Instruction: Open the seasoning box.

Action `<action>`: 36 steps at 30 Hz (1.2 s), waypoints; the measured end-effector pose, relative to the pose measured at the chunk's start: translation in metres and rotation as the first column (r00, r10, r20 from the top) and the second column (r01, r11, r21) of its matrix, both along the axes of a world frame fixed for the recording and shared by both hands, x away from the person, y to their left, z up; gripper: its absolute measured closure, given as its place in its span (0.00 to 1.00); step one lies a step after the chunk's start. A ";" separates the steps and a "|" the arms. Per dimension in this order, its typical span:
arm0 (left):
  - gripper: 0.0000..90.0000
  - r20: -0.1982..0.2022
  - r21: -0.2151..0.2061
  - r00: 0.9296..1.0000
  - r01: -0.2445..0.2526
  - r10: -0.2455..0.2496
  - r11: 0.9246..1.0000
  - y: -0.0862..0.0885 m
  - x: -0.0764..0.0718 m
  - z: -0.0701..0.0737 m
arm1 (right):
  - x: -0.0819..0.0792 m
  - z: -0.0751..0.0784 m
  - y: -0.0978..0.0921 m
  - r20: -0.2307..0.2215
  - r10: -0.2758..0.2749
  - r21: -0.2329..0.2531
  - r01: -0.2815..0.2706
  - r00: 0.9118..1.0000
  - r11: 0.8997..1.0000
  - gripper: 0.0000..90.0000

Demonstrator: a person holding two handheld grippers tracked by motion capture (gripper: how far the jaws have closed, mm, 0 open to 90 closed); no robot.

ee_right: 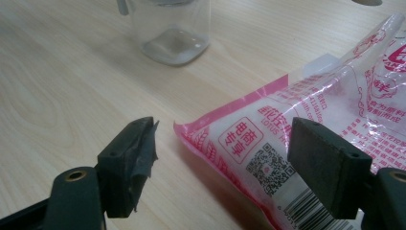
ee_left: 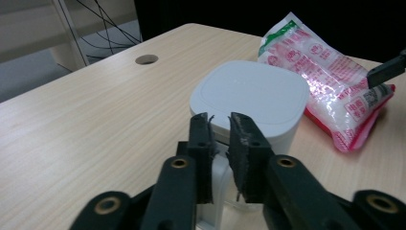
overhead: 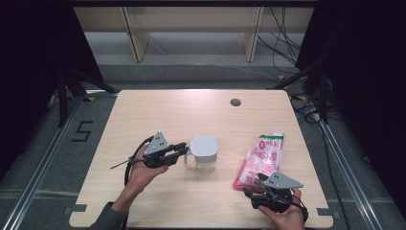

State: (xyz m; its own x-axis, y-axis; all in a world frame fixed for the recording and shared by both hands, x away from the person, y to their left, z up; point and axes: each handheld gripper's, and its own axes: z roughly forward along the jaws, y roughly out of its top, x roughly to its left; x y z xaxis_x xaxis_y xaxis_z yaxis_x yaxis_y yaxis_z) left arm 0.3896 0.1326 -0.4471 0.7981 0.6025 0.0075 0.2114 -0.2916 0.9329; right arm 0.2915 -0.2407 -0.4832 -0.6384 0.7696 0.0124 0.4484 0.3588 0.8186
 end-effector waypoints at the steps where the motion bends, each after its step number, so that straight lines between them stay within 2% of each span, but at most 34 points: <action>1: 0.91 -0.006 -0.008 1.000 0.002 -0.002 1.000 -0.001 0.000 0.000 | 0.000 0.000 0.000 0.003 0.000 -0.003 0.000 1.000 1.000 0.29; 3: 0.93 -0.006 -0.011 1.000 0.008 -0.008 1.000 -0.002 0.001 0.000 | 0.000 0.000 0.001 -0.001 0.000 0.000 0.000 1.000 1.000 0.29; 5: 0.97 -0.009 -0.031 1.000 -0.001 0.001 1.000 -0.005 0.001 0.002 | -0.002 0.000 0.001 -0.018 -0.015 0.009 0.015 1.000 1.000 0.29; 6: 0.98 -0.009 -0.031 1.000 -0.001 0.001 1.000 -0.005 0.001 0.002 | 0.000 0.000 0.000 0.002 -0.003 -0.004 0.003 1.000 1.000 0.29; 7: 0.98 -0.002 -0.030 1.000 0.018 -0.018 0.999 -0.006 0.003 0.004 | 0.000 0.000 0.000 -0.001 -0.004 -0.001 0.004 1.000 1.000 0.29; 8: 0.98 -0.013 -0.042 1.000 0.019 -0.019 0.999 -0.008 0.002 0.005 | 0.000 0.000 0.000 -0.003 -0.001 0.003 0.001 1.000 1.000 0.29; 12: 0.99 -0.010 -0.031 0.999 0.031 -0.031 0.999 -0.010 0.005 0.006 | 0.000 0.000 0.000 0.007 -0.002 -0.001 0.002 1.000 1.000 0.29; 13: 0.99 -0.024 -0.041 0.999 0.028 -0.029 0.999 -0.012 0.005 0.004 | 0.000 0.000 0.000 0.005 0.003 0.006 -0.003 1.000 1.000 0.29; 14: 0.99 -0.013 -0.025 0.999 0.033 -0.033 0.999 -0.012 0.006 0.004 | 0.000 0.000 0.000 0.009 -0.003 0.001 0.003 1.000 1.000 0.29; 16: 0.99 -0.004 -0.023 0.999 0.040 -0.040 0.999 -0.012 0.008 0.004 | 0.000 0.000 0.000 0.006 -0.003 -0.002 0.003 1.000 1.000 0.29; 17: 0.99 -0.026 -0.038 0.999 0.019 -0.020 0.999 -0.012 0.008 0.003 | 0.000 0.000 0.000 0.007 -0.002 -0.001 0.002 1.000 1.000 0.29; 18: 0.99 -0.031 -0.038 0.999 0.019 -0.020 0.999 -0.012 0.009 0.003 | 0.000 0.001 0.000 0.002 -0.002 0.006 0.002 1.000 1.000 0.29; 19: 0.99 -0.021 -0.030 0.999 0.027 -0.028 0.999 -0.011 0.010 0.003 | 0.000 0.000 0.000 0.000 0.012 0.010 -0.012 1.000 1.000 0.29; 21: 0.98 -0.029 -0.036 0.999 0.024 -0.025 0.999 -0.011 0.009 0.003 | -0.001 0.000 0.000 0.009 0.002 -0.001 -0.002 1.000 1.000 0.29; 22: 0.98 -0.025 -0.034 0.999 0.026 -0.027 0.999 -0.011 0.009 0.003 | 0.000 0.000 0.000 0.003 0.011 0.010 -0.011 1.000 1.000 0.29; 24: 0.98 -0.019 -0.034 0.999 0.027 -0.027 0.999 -0.011 0.009 0.003 | -0.001 0.001 0.001 0.001 -0.005 0.012 0.004 1.000 1.000 0.29; 26: 0.98 -0.018 -0.034 0.999 0.027 -0.028 0.999 -0.011 0.009 0.003 | 0.000 0.001 0.002 0.017 0.001 0.004 -0.001 1.000 1.000 0.29; 28: 0.98 -0.024 -0.039 0.999 0.021 -0.022 0.999 -0.012 0.009 0.002 | 0.001 0.000 0.003 0.025 0.010 0.017 -0.011 1.000 1.000 0.29; 30: 0.98 -0.019 -0.027 0.999 0.026 -0.026 0.999 -0.011 0.009 0.002 | 0.003 0.002 0.008 0.057 -0.015 0.014 0.014 0.998 1.000 0.25; 32: 0.98 -0.019 -0.026 0.999 0.026 -0.026 0.999 -0.011 0.009 0.002 | 0.004 0.003 0.010 0.060 -0.013 0.016 0.012 0.998 1.000 0.25; 33: 0.98 -0.017 -0.024 0.999 0.027 -0.027 0.999 -0.010 0.009 0.002 | 0.007 0.004 0.012 0.085 -0.003 0.019 0.002 0.996 1.000 0.26; 36: 0.98 -0.014 -0.024 0.999 0.032 -0.032 0.999 -0.010 0.010 0.002 | 0.011 0.005 0.014 0.076 0.009 0.032 -0.012 0.997 0.999 0.27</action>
State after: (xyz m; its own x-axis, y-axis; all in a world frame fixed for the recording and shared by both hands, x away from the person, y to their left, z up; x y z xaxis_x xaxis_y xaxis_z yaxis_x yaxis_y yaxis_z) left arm 0.3992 0.1226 -0.4448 0.8170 0.5764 -0.0183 0.2158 -0.2761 0.9366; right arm 0.3026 -0.2264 -0.4787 -0.6463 0.7629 -0.0121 0.3807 0.3362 0.8614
